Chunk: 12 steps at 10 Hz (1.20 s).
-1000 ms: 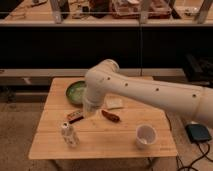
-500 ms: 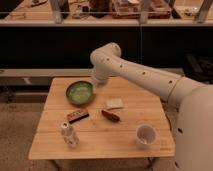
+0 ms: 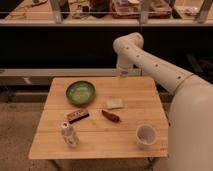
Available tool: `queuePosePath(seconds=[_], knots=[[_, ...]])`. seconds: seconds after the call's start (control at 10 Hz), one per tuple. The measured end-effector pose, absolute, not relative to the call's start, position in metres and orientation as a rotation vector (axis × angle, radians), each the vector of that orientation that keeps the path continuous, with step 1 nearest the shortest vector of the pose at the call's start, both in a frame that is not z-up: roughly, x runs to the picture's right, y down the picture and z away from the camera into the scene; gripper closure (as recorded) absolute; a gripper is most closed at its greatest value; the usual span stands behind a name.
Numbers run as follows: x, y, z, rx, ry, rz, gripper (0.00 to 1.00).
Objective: Move the arm in a circular motion
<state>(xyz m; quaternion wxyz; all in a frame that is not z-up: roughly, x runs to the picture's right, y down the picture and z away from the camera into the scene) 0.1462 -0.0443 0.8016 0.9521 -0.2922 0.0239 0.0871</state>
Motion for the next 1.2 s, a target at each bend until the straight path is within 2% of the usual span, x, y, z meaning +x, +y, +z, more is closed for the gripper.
queuePosePath(seconds=[0.2,0.5,0.6,0.8,1.0,1.2], knots=[[0.209,-0.022,0.787,-0.623,0.108,0.253,1.0],[0.273,0.056,0.751,-0.684,0.15,0.346,1.0],[0.269,0.085,0.729,-0.682,0.126,0.341,1.0],[0.248,0.113,0.7,-0.664,0.096,0.283,1.0],[0.181,0.148,0.662,-0.65,0.019,0.138,1.0],[0.101,0.167,0.643,-0.672,-0.118,0.039,1.0]])
